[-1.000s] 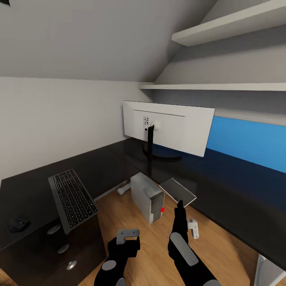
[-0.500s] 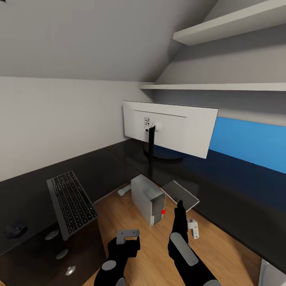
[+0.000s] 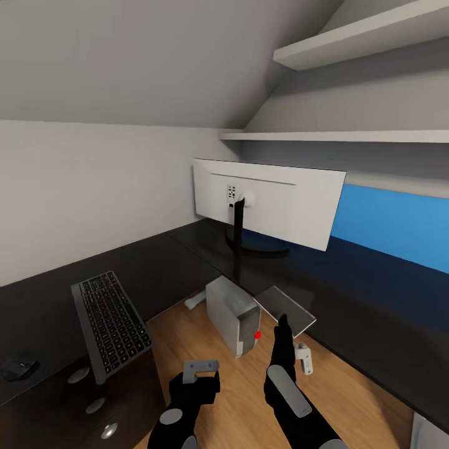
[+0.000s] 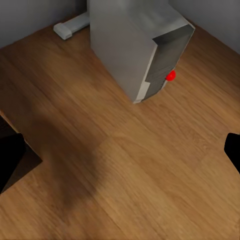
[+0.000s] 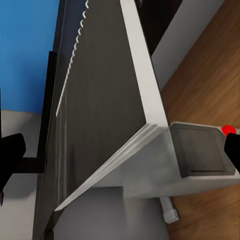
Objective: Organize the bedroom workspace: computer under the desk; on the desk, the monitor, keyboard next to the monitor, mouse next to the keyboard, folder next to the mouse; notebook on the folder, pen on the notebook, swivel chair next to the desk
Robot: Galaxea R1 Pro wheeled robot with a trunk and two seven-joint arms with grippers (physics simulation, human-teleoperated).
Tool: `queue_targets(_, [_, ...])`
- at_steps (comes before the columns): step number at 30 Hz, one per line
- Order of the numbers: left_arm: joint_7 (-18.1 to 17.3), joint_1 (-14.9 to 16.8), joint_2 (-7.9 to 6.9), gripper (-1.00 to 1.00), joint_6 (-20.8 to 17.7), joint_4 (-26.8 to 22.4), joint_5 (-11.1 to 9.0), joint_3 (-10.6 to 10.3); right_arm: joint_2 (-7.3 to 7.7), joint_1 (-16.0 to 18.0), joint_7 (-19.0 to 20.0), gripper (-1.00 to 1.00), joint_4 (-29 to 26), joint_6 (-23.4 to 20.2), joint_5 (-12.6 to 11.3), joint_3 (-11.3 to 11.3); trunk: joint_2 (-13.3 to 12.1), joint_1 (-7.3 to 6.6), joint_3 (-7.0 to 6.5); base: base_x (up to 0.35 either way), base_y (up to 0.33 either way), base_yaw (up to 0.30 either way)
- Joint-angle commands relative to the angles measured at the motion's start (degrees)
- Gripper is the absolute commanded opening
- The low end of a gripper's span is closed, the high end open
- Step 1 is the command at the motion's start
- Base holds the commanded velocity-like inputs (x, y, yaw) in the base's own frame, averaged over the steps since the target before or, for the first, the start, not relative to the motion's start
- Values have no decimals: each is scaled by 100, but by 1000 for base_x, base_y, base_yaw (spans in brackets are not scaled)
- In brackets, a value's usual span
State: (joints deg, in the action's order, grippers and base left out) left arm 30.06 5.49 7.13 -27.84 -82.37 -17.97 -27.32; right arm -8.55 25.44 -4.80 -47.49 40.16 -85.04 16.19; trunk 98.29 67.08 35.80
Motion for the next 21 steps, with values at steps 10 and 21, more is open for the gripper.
queue_targets(10, [47,5,-2,100,-11,-7,-60,-17,21,5,-47,100,-6,35,28,5,3,0,6,35,0,0])
queue_targets(21, [44,5,-2,100,-11,-7,-62,-19,29,5,-47,100,-7,43,33,-6,3,0,6,6,0,0])
